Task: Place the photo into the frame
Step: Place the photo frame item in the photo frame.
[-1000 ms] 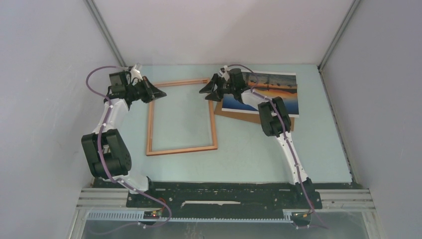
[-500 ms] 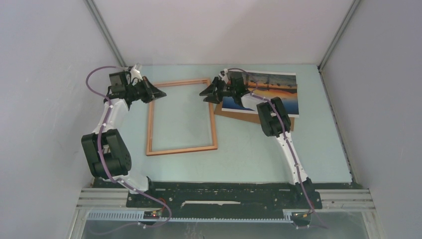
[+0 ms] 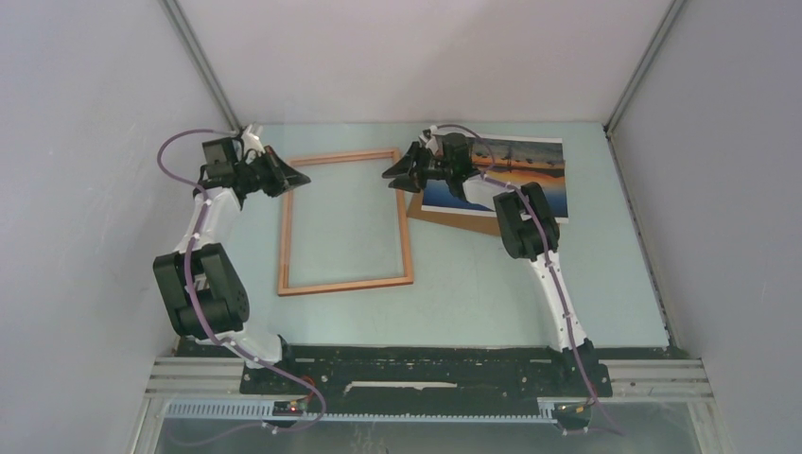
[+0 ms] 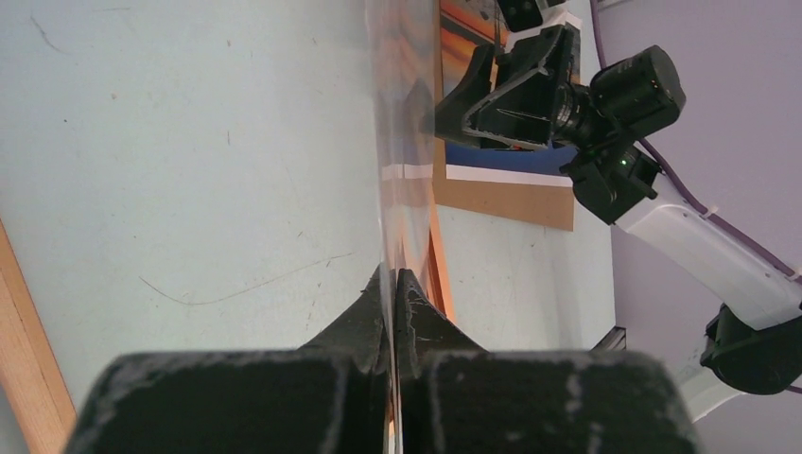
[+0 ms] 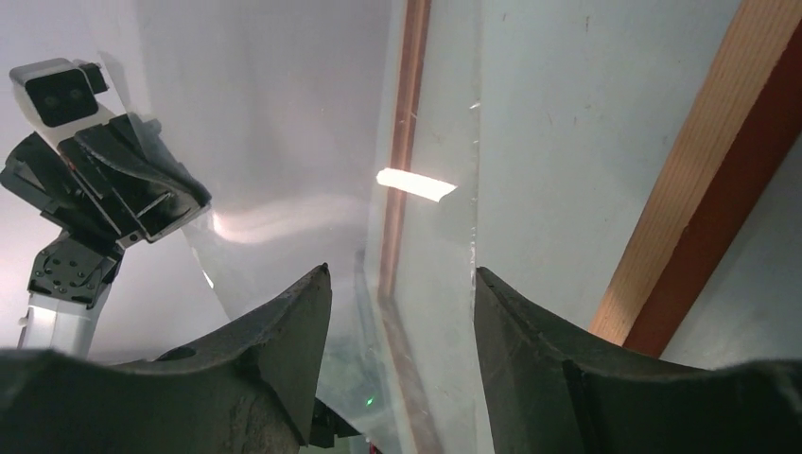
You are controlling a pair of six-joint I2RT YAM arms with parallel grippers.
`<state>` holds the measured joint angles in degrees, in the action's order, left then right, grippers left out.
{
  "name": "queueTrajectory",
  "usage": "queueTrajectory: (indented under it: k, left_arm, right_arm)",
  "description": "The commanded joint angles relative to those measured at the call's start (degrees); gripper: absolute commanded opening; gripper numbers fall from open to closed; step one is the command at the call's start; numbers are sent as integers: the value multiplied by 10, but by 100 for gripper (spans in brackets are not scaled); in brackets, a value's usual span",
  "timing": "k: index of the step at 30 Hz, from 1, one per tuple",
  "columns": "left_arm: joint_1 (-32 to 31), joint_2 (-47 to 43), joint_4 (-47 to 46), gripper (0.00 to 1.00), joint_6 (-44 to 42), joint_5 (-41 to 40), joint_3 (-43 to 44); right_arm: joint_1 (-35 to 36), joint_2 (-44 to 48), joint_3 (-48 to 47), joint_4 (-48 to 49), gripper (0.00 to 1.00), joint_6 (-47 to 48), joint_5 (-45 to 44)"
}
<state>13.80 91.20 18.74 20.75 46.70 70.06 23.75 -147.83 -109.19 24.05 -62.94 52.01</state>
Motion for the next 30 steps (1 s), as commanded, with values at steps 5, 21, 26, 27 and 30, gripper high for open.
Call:
queueTrajectory:
  k: [5, 21, 26, 27, 30]
  left_arm:
    - [0, 7, -8, 0, 17, 5, -9]
    - [0, 24, -10, 0, 47, -6, -4]
    - [7, 17, 3, 0, 51, -19, 10]
    - [8, 14, 5, 0, 53, -21, 11]
    - [9, 10, 11, 0, 56, -25, 17]
  right_arm:
    - [4, 85, 27, 45, 63, 10, 19]
    - [5, 108, 11, 1, 63, 30, 16]
    - [10, 132, 8, -23, 63, 46, 8]
    - [10, 133, 6, -28, 63, 47, 7]
    - [10, 137, 9, -36, 63, 48, 7]
